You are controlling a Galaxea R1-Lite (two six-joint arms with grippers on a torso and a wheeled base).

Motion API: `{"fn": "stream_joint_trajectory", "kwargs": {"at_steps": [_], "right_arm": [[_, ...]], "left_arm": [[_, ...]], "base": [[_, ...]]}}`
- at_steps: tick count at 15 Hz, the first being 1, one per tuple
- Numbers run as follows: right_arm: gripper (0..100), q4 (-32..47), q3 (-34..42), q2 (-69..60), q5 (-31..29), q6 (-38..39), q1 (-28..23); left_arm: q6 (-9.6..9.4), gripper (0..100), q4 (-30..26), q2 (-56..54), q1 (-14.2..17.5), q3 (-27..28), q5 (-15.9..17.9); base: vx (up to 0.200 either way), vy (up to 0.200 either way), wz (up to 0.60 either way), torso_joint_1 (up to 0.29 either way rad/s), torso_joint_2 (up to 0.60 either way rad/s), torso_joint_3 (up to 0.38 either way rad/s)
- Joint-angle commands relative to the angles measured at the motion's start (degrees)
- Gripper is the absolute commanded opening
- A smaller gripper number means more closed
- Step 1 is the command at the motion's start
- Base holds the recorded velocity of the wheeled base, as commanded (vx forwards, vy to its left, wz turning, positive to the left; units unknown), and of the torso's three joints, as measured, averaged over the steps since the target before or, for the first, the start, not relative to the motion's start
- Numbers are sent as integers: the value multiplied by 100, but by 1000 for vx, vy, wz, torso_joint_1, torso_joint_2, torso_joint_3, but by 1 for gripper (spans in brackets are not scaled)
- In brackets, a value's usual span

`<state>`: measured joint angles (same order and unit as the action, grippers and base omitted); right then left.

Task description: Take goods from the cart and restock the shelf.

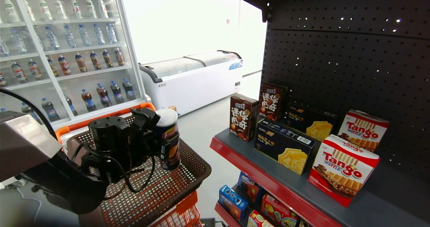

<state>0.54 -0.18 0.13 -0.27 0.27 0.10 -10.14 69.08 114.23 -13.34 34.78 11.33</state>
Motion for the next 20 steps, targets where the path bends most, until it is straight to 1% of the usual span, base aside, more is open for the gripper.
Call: {"fn": "stream_joint_trajectory", "kwargs": {"at_steps": [1, 2, 4, 6, 8, 11, 13, 14, 16, 17, 18, 20], "right_arm": [[100, -1, 1, 4, -8, 0, -1], [100, -1, 1, 4, 0, 0, -1], [100, -1, 1, 4, 0, 0, -1], [100, -1, 1, 4, 0, 0, -1], [100, -1, 1, 4, 0, 0, -1], [100, -1, 1, 4, 0, 0, -1], [100, -1, 1, 4, 0, 0, -1], [100, -1, 1, 4, -8, 0, -1], [100, -1, 1, 13, 0, 0, -1], [100, -1, 1, 13, 0, 0, -1], [100, -1, 1, 4, 0, 0, -1], [100, -1, 1, 4, -8, 0, -1]], "left_arm": [[-5, 0, -114, -603, -257, -59, -34], [-23, 0, -290, -753, -284, -85, -43], [-23, 0, -1037, -1280, -371, 11, -51], [-23, 0, -2022, -1816, -459, 213, -51], [-14, 0, -2417, -2097, -521, 424, -16], [12, 0, -2496, -2168, -635, 706, -8], [12, 0, -2575, -2159, -697, 1004, 1], [12, 0, -2716, -2168, -705, 1066, 1], [12, 0, -2901, -2220, -785, 1022, 89], [12, 0, -3164, -2308, -802, 1004, 116], [12, 0, -3498, -2458, -925, 1031, 124], [12, 0, -3973, -2669, -1136, 1013, 124]], "base": [[0, 0, 0, 0, 0, 0], [0, 0, 0, 0, 0, 0], [0, 0, 0, 0, 0, 0], [0, 0, 0, 0, 0, 0], [0, 0, 0, 0, 0, 0], [0, 0, 0, 0, 0, 0], [0, 0, 0, 0, 0, 0], [0, 0, 0, 0, 0, 0], [0, 0, 0, 0, 0, 0], [0, 0, 0, 0, 0, 0], [0, 0, 0, 0, 0, 0], [0, 0, 0, 0, 0, 0]]}}
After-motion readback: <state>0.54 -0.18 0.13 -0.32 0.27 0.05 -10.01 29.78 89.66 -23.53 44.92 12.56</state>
